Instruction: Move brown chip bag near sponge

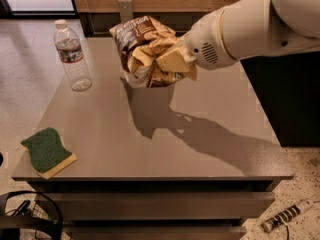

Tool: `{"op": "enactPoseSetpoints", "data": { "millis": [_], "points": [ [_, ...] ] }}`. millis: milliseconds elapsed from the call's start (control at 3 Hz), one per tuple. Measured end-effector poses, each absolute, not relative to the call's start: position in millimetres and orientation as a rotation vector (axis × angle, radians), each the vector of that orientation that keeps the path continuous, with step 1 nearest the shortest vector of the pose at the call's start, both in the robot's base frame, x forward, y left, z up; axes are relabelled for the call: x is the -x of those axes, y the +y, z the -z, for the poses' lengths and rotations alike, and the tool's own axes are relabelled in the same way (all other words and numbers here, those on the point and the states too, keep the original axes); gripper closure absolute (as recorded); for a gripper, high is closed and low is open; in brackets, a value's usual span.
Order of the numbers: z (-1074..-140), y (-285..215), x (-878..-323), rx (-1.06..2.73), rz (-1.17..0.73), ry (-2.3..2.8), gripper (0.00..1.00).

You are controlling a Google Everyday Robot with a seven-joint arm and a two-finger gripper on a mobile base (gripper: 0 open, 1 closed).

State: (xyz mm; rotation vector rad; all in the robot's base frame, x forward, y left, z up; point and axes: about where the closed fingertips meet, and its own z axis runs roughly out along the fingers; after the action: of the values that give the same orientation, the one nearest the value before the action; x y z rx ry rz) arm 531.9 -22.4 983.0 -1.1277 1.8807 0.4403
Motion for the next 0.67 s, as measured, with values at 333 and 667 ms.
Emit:
{"op": "enactPoseSetpoints", "data": {
  "millis": [333, 667],
  "points": [
    [-964, -9, -510, 1.240, -0.471, 1.862, 1.00],
    [-950, -3, -481, 1.300, -0.480, 1.880, 1.00]
  ]
}}
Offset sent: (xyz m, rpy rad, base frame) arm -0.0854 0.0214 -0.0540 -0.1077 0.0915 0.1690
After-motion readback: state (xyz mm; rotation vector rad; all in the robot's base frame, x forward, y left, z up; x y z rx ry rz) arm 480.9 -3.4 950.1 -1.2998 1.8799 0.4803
